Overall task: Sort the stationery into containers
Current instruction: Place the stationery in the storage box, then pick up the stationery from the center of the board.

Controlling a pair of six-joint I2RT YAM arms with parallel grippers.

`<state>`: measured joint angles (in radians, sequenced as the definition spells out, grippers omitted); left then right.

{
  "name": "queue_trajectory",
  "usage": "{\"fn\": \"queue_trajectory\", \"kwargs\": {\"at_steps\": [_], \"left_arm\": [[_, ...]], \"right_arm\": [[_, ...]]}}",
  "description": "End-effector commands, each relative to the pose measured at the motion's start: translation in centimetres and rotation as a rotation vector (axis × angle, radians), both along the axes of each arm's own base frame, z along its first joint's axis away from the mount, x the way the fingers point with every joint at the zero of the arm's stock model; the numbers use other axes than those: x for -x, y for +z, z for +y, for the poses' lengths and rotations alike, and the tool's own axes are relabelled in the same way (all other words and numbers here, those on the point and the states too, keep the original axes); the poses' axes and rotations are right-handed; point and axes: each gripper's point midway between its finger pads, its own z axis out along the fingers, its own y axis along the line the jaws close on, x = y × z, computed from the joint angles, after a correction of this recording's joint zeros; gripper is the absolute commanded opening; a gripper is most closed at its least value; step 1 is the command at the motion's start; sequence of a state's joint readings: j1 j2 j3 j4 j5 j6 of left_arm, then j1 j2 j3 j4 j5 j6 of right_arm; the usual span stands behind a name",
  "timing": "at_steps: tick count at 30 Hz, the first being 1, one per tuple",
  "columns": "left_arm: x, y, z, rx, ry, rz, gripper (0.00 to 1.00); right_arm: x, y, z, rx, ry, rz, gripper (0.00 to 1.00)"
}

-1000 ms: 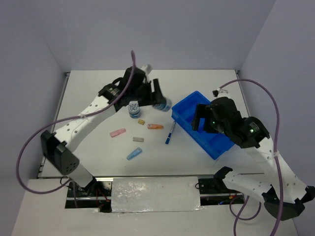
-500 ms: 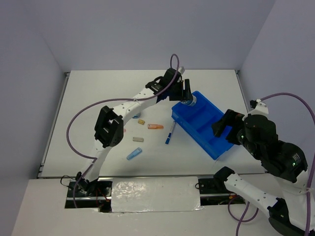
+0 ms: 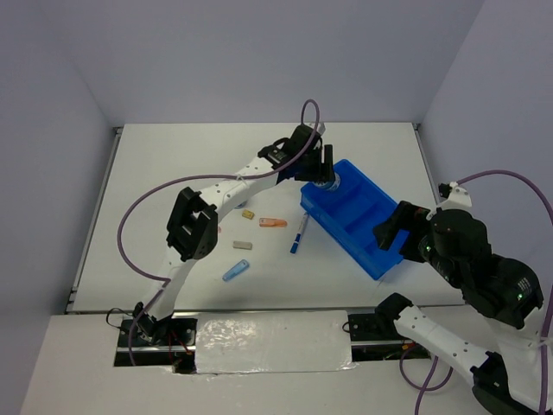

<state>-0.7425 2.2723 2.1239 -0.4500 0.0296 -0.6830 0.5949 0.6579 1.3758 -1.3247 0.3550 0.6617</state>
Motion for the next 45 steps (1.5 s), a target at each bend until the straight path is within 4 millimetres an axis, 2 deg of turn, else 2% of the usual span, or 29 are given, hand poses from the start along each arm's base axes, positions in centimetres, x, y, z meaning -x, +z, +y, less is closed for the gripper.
{"fn": "queue_trajectory", "kwargs": {"at_steps": [1, 3, 6, 8, 10, 12, 14, 19, 23, 24, 25, 26, 27, 28, 29, 30, 31, 32, 34, 35, 36, 37, 38, 39, 40, 41, 42, 44, 45], "left_arm": [[0.0, 4.5, -0.6, 0.062, -0.013, -0.09, 0.3], [0.3, 5.1, -0.8, 0.071, -0.017, -0.097, 0.29], [0.5, 6.1, -0.6, 0.063, -0.01, -0.108, 0.4], [0.7, 6.3, -0.5, 0.061, -0.01, -0.104, 0.52], [0.9, 6.7, -0.3, 0.063, -0.009, -0.106, 0.74], [1.2, 6.9, 0.0, 0.064, -0.008, -0.105, 0.79], [1.4, 6.9, 0.1, 0.062, -0.007, -0.1, 0.98], [1.6, 10.0, 0.9, 0.077, -0.003, -0.152, 0.99], [1.2, 13.7, 3.0, 0.056, 0.061, -0.208, 0.99], [1.1, 13.7, 5.1, -0.004, 0.12, -0.188, 0.99], [0.9, 15.0, 6.7, -0.016, 0.171, -0.193, 0.99], [0.0, 14.9, 9.5, -0.05, 0.249, -0.172, 0.99], [0.3, 16.8, 12.6, -0.043, 0.341, -0.173, 0.99], [0.8, 14.6, 15.2, -0.096, 0.381, -0.108, 0.99], [0.6, 17.2, 19.7, -0.044, 0.462, -0.127, 0.99], [1.0, 17.0, 21.0, -0.022, 0.451, -0.105, 0.99], [0.5, 15.2, 24.5, -0.042, 0.506, -0.074, 0.99], [1.7, 17.0, 26.5, -0.036, 0.513, -0.108, 0.99], [3.0, 16.1, 30.7, -0.119, 0.574, -0.076, 0.99], [4.2, 17.1, 32.2, -0.153, 0.575, -0.101, 0.99], [5.0, 16.7, 33.5, -0.193, 0.592, -0.091, 0.99], [5.7, 16.7, 35.5, -0.238, 0.635, -0.09, 0.99], [7.5, 17.2, 36.8, -0.268, 0.636, -0.096, 0.99], [8.5, 16.0, 37.8, -0.301, 0.648, -0.068, 0.99], [10.2, 16.6, 39.5, -0.314, 0.677, -0.079, 0.99], [11.1, 16.3, 40.3, -0.325, 0.692, -0.073, 0.99], [12.2, 14.6, 41.0, -0.354, 0.703, -0.032, 0.99], [14.3, 14.5, 42.5, -0.363, 0.739, -0.039, 0.99], [15.1, 12.8, 43.1, -0.388, 0.748, -0.002, 0.99]], "right_arm": [[-0.8, 0.1, 0.5, 0.014, 0.011, -0.002, 1.0], [-0.9, 0.0, 0.7, 0.015, 0.017, -0.001, 1.0], [-1.1, -0.1, 0.9, 0.013, 0.023, -0.003, 1.0], [-1.3, -0.3, 1.3, 0.007, 0.035, 0.002, 1.0], [-1.4, -0.3, 1.6, -0.004, 0.042, 0.0, 1.0], [-1.5, -0.5, 1.9, -0.003, 0.051, 0.004, 1.0], [-1.8, -0.5, 2.2, -0.004, 0.059, 0.005, 1.0], [-3.0, -0.5, 3.2, 0.012, 0.085, 0.011, 1.0], [-4.1, -0.6, 5.0, -0.001, 0.14, 0.01, 1.0], [-4.9, -0.7, 5.7, 0.009, 0.167, -0.003, 1.0], [-5.5, -1.1, 6.3, 0.017, 0.187, 0.003, 1.0], [-6.5, -2.4, 7.2, 0.046, 0.208, 0.042, 1.0], [-7.4, -2.8, 8.1, 0.061, 0.24, 0.044, 1.0], [-8.6, -4.3, 8.8, 0.095, 0.238, 0.097, 1.0], [-9.3, -4.7, 9.1, 0.103, 0.227, 0.108, 1.0], [-10.4, -4.4, 9.5, 0.098, 0.215, 0.084, 1.0], [-11.3, -4.7, 10.1, 0.095, 0.217, 0.083, 1.0], [-11.9, -4.7, 10.8, 0.092, 0.237, 0.066, 1.0], [-13.5, -5.5, 13.6, 0.065, 0.332, 0.058, 1.0], [-14.6, -5.0, 15.0, 0.071, 0.399, 0.026, 1.0], [-14.8, -7.0, 17.6, 0.058, 0.504, 0.095, 1.0], [-15.2, -7.3, 18.9, 0.058, 0.549, 0.102, 1.0], [-15.8, -7.9, 19.8, 0.084, 0.584, 0.106, 1.0], [-17.2, -9.0, 21.3, 0.107, 0.602, 0.128, 1.0], [-17.8, -9.5, 22.2, 0.124, 0.624, 0.131, 1.0], [-18.4, -8.9, 23.7, 0.126, 0.65, 0.116, 1.0], [-19.2, -11.2, 25.0, 0.154, 0.665, 0.166, 1.0], [-19.7, -10.8, 28.0, 0.174, 0.72, 0.138, 1.0], [-20.2, -13.3, 29.2, 0.212, 0.736, 0.182, 1.0]]}}
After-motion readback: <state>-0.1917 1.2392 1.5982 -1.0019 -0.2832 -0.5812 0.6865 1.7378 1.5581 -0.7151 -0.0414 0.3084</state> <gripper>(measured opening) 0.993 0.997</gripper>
